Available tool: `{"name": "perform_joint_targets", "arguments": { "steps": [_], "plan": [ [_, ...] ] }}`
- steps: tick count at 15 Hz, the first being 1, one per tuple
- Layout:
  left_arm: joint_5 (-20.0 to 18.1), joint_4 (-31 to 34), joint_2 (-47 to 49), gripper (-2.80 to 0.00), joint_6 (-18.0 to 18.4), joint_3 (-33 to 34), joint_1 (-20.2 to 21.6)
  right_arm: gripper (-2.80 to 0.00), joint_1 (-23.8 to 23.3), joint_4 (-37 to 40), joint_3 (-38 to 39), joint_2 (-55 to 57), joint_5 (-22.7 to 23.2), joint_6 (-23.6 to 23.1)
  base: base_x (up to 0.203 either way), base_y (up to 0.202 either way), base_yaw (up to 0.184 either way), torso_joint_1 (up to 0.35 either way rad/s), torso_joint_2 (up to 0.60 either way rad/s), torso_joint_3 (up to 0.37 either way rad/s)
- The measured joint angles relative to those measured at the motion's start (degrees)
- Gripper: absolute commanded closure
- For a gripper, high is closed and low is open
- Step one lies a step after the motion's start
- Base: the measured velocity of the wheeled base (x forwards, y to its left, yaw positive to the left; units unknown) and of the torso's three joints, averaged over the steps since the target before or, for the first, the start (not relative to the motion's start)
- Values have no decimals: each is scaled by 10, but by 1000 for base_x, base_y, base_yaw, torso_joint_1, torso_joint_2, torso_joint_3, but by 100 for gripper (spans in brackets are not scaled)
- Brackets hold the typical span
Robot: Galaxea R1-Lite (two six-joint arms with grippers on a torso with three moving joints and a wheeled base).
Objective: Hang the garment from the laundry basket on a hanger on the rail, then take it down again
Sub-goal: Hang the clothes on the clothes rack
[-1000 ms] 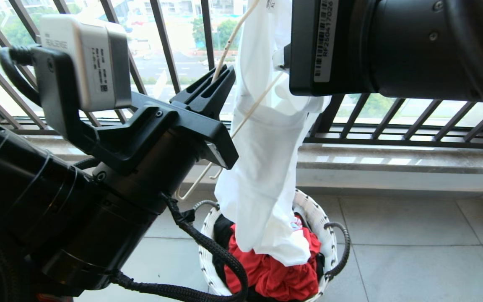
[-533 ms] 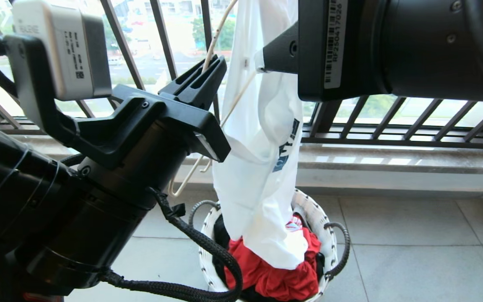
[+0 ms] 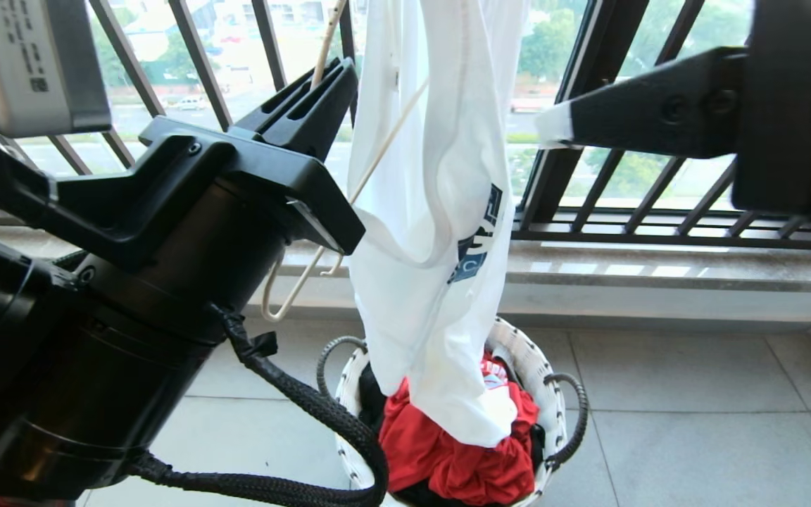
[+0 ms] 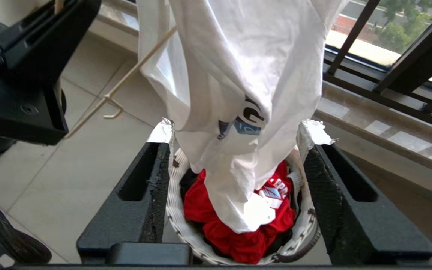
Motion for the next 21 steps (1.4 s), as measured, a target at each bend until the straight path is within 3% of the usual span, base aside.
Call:
{"name": "perform_joint_targets", "arguments": {
  "steps": [3, 6, 11, 16, 21],
  "plan": [
    [-1, 0, -9, 0, -11, 2, 0, 0, -12, 41, 3, -30, 1, -37, 0, 0, 0, 0, 0, 0],
    [-11, 0, -18, 0, -59, 5, -1, 0, -54, 41, -20, -31, 3, -91, 0, 0, 0, 0, 0, 0],
    [-86, 0, -41, 0, -151, 38, -2, 0, -123, 41, -88, -3, 22, -194, 0, 0, 0, 0, 0, 0],
    [-144, 22, -81, 0, -239, 65, -2, 0, -131, 47, -112, 3, 23, -218, 0, 0, 0, 0, 0, 0],
    [-213, 25, -115, 0, -320, 98, -2, 0, -131, 49, -120, -7, 24, -304, 0, 0, 0, 0, 0, 0]
  ]
}}
